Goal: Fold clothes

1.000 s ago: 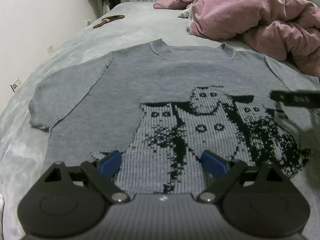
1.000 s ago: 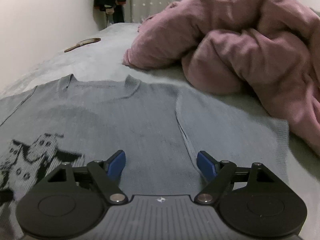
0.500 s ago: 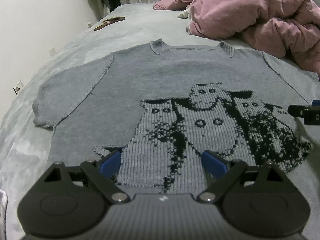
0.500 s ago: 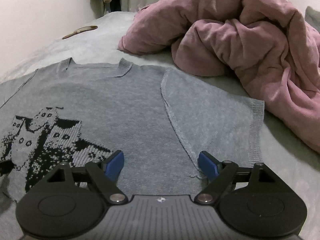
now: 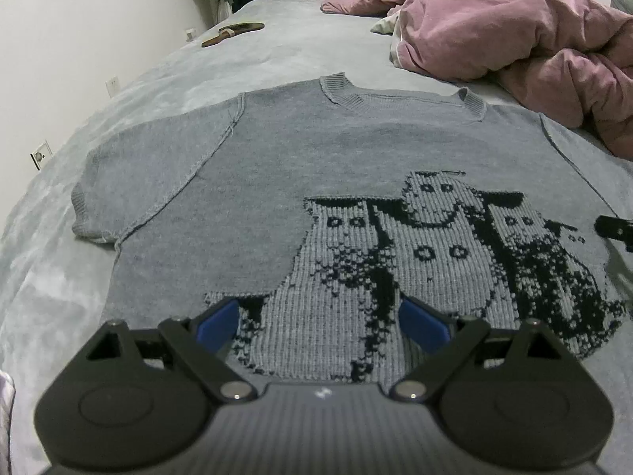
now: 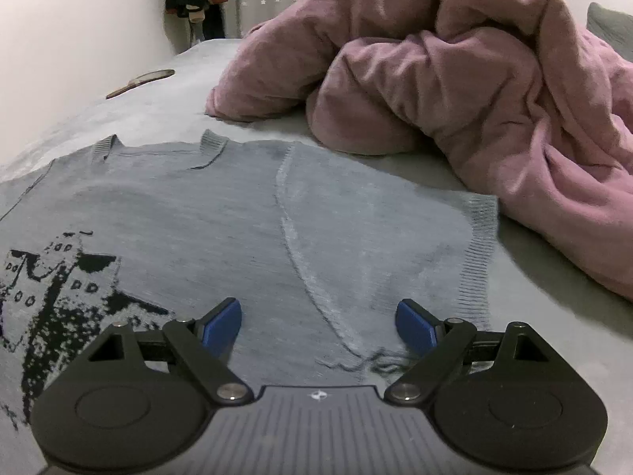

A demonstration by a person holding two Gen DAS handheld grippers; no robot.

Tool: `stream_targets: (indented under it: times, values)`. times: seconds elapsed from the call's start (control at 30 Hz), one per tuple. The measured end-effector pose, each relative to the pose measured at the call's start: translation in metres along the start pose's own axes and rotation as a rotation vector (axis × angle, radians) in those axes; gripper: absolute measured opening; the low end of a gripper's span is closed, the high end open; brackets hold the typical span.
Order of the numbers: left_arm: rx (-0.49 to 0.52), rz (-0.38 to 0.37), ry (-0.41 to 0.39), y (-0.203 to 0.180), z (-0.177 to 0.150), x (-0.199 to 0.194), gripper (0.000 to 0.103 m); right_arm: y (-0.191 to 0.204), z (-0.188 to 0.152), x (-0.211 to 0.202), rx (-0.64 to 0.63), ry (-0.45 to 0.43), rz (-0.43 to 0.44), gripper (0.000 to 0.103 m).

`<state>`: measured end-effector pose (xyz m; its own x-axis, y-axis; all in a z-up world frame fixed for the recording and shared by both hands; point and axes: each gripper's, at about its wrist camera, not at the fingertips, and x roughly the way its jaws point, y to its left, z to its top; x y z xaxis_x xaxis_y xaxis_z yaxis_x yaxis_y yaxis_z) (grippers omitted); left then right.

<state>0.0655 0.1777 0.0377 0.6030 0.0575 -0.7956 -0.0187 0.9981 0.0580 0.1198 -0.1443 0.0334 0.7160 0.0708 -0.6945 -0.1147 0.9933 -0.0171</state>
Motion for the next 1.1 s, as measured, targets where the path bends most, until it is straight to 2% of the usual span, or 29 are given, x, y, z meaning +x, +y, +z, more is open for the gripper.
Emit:
stream_targets:
  times: [0.33,0.47,0.57,0.67,0.73,0.8,0.87,1.0,1.1]
  values:
    - [-0.024,0.002,0.009,0.006,0.0,-0.002,0.093,-0.015,-0.015,-0.021,0.047,0.006,0.025,0.086]
    - [-0.028,0.003,0.013,0.007,0.001,-0.002,0.093,-0.017,-0.026,-0.038,0.085,0.041,0.035,0.086]
    - [-0.032,-0.001,0.015,0.007,0.001,-0.004,0.092,-0.022,-0.038,-0.058,0.147,0.044,0.07,0.086]
    - [-0.046,-0.011,0.018,0.01,0.002,-0.006,0.092,-0.04,-0.053,-0.082,0.291,0.017,0.124,0.085]
    - [-0.051,-0.013,0.019,0.012,0.001,-0.007,0.092,-0.055,-0.066,-0.096,0.402,0.009,0.162,0.077]
    - [-0.056,-0.016,0.022,0.015,0.0,-0.009,0.09,-0.069,-0.078,-0.107,0.506,0.007,0.195,0.062]
    - [-0.063,-0.025,0.027,0.018,-0.002,-0.01,0.089,-0.075,-0.087,-0.113,0.554,0.019,0.207,0.056]
    - [-0.071,-0.038,0.031,0.022,-0.007,-0.014,0.089,-0.069,-0.1,-0.126,0.53,0.026,0.22,0.051]
    - [-0.071,-0.045,0.036,0.026,-0.012,-0.017,0.089,-0.055,-0.111,-0.134,0.452,0.03,0.194,0.046]
